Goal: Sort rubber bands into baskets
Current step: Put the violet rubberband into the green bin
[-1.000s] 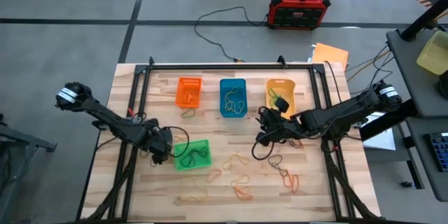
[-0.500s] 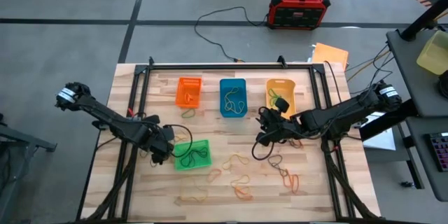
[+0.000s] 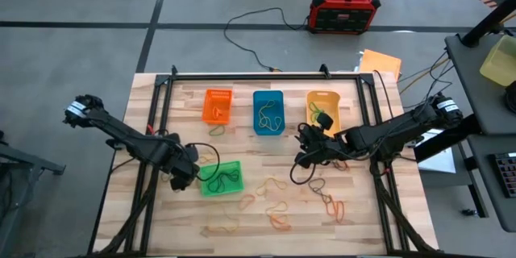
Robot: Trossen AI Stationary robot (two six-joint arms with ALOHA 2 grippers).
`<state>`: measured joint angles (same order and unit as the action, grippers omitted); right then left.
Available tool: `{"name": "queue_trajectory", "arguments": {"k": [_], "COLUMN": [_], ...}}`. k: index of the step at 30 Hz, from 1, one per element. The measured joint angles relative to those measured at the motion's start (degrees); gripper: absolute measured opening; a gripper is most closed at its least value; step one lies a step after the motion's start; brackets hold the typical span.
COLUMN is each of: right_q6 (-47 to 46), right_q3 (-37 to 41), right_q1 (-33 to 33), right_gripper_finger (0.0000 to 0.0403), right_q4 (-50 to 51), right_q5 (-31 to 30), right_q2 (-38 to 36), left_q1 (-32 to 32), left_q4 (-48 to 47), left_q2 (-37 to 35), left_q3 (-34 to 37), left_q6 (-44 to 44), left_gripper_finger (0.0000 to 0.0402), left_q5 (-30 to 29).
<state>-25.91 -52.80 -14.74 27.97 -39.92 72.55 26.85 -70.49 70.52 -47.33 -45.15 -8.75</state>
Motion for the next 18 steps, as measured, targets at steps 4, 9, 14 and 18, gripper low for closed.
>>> {"name": "queue_trajectory", "arguments": {"k": [4,9,14,18], "right_q6": [0.0,0.0,-0.2,-0.2], "right_q3": [0.0,0.0,0.0,0.1], "right_q1": [0.0,0.0,0.0,0.0], "right_gripper_finger": [0.0089,0.0095,0.0097,0.0092], "right_q4": [0.0,0.0,0.0,0.0], "right_q5": [0.0,0.0,0.0,0.0], "right_q2": [0.0,0.0,0.0,0.0], "left_q1": [0.0,0.0,0.1,0.0], "left_q4": [0.5,6.5,7.7,8.9], "left_q2": [0.0,0.0,0.8,0.7], "left_q3": [2.2,4.2,6.7,7.6], "left_q6": [0.0,-1.6,-0.9,-1.2], "left_gripper_finger": [0.0000,0.0000,0.0009,0.0002], "left_q5": [0.3,-0.8,6.1,8.0]}}
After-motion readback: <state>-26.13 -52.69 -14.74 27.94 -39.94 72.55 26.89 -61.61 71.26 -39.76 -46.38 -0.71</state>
